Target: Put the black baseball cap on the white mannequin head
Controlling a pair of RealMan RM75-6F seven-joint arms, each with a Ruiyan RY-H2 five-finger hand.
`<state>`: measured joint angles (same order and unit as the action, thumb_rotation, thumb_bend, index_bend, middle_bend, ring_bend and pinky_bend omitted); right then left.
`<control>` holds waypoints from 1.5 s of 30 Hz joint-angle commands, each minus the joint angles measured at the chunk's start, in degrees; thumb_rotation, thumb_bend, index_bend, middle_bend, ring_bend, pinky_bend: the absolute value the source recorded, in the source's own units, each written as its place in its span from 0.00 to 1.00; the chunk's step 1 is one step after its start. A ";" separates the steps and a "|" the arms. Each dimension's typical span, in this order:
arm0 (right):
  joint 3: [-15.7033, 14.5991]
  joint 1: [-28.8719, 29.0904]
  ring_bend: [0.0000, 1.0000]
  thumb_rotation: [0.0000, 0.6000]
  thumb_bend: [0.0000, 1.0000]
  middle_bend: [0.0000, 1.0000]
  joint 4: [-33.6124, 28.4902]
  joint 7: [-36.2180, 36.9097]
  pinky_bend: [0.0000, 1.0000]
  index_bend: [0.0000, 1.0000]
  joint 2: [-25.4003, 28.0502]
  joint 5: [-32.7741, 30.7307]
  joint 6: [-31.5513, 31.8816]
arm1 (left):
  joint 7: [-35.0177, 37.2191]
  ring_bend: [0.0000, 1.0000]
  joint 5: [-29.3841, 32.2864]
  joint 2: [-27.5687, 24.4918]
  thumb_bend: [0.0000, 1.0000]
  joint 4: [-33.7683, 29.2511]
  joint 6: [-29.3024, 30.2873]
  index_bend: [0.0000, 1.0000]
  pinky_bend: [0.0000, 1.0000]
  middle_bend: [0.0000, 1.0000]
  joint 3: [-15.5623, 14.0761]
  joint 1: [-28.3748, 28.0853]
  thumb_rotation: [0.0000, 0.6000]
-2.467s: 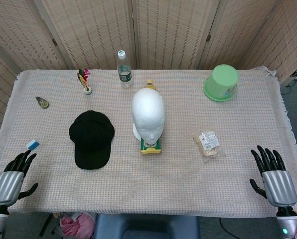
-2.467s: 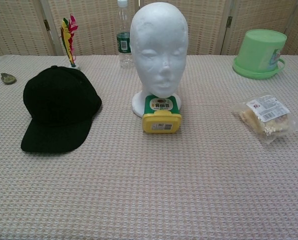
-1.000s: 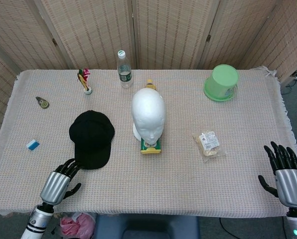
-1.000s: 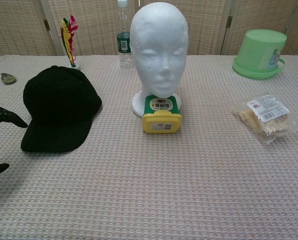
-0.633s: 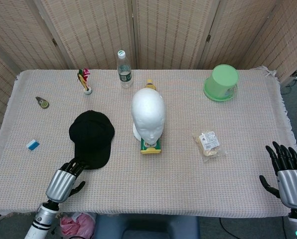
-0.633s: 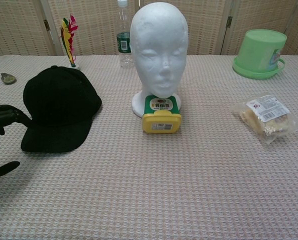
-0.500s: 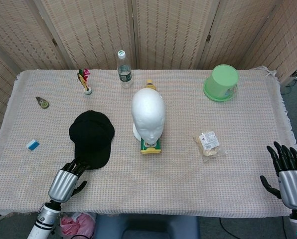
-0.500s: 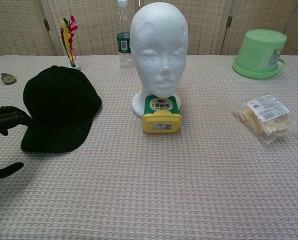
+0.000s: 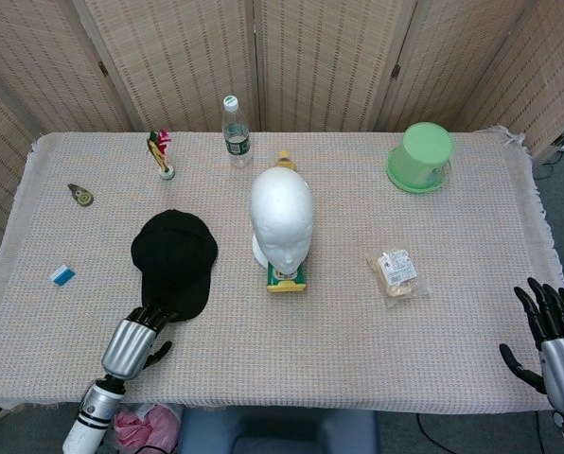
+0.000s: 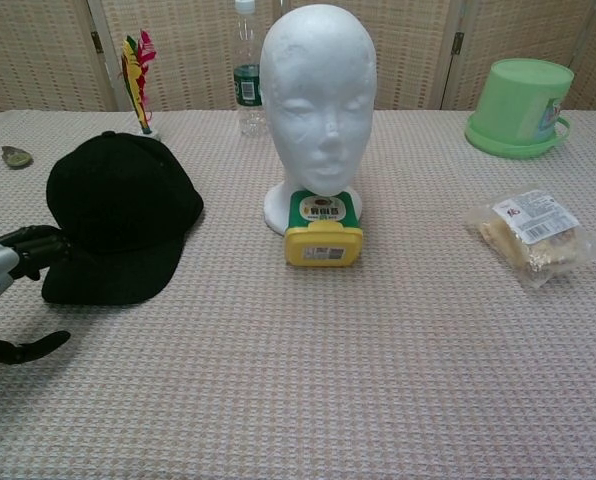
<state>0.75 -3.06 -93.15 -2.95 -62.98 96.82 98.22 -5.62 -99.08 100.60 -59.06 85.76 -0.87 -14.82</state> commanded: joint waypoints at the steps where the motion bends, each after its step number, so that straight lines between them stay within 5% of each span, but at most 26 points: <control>1: 0.13 -0.02 0.00 1.00 0.22 0.00 -0.02 0.10 0.00 0.00 0.04 -0.09 0.05 | 0.31 0.22 0.20 0.33 0.28 0.56 -0.51 0.34 0.43 0.34 0.15 -0.67 1.00; 18: 0.37 0.07 0.00 1.00 0.22 0.00 -0.19 0.28 0.00 0.00 0.37 -0.31 -0.56 | -4.79 0.22 3.82 -0.06 0.28 -3.58 -5.96 0.35 0.43 0.34 1.37 -3.35 1.00; 45: 0.40 0.08 0.00 1.00 0.22 0.00 -0.29 -0.02 0.00 0.00 0.46 0.03 -0.86 | -4.52 0.25 6.68 4.00 0.28 5.29 -4.39 0.39 0.43 0.40 3.06 -4.38 1.00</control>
<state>1.15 -2.99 -93.43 -2.98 -62.52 96.85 97.35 -10.31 -92.41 104.27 -54.19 81.02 2.08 -19.19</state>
